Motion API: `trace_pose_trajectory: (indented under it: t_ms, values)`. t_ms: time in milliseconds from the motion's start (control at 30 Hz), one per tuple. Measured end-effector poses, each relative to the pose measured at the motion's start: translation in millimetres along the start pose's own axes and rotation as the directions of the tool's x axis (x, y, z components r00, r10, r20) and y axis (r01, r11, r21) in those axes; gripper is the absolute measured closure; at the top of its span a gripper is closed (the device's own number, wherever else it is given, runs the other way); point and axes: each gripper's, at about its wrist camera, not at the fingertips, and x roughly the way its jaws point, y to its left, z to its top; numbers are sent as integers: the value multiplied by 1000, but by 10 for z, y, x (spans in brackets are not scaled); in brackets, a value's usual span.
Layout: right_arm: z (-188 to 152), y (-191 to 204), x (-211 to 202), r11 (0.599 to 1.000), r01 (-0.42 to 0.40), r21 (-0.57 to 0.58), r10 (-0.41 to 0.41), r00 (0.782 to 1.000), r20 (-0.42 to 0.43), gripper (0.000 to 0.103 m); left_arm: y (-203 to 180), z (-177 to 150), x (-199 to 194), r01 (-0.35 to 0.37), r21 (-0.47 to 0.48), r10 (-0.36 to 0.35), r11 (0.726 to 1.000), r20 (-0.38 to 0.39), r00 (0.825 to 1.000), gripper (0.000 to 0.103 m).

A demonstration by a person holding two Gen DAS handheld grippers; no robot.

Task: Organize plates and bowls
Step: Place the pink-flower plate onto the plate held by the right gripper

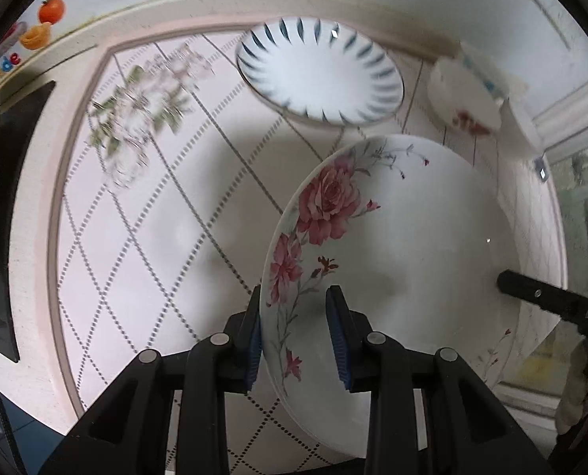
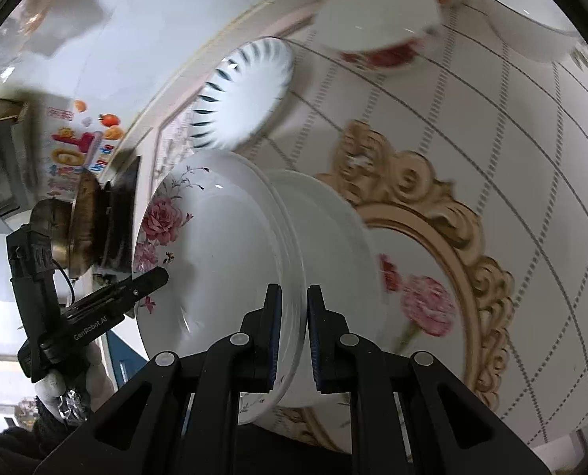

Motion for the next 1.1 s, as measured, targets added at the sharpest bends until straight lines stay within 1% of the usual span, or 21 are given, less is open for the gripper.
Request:
trace_pose_trajectory:
  t_ms: [100, 200, 333, 433, 567, 667, 867, 1100]
  values:
    - [-31, -122, 52, 1000, 10, 5, -10, 1000, -12, 88, -29, -12, 166, -11, 10, 12, 1000, -28, 1000, 76]
    - [-48, -205, 119, 1000, 11, 11, -11, 1000, -24, 88, -85, -25, 183, -44, 32, 45, 999, -22, 999, 76]
    - [-41, -195, 210, 1000, 9, 11, -9, 999, -37, 88, -82, -24, 204, -69, 37, 70, 997, -25, 997, 76]
    - [-47, -180, 246, 1000, 3, 10, -3, 999, -43, 88, -54, -40, 258, -79, 28, 80, 996, -47, 996, 76]
    - [-33, -134, 298, 1000, 10, 8, -10, 999, -49, 88, -65, -46, 328, -94, 30, 95, 995, -57, 994, 76]
    - [-21, -150, 297, 1000, 10, 11, -10, 999, -51, 88, -90, -61, 355, -90, 29, 92, 996, -64, 994, 76]
    - [1, -138, 289, 999, 35, -3, -35, 998, -58, 88, -193, -72, 409, -121, 50, 124, 991, -55, 991, 76]
    - [-23, -32, 281, 994, 99, -52, -103, 991, -84, 87, -235, -84, 426, -135, 56, 138, 989, -58, 989, 76]
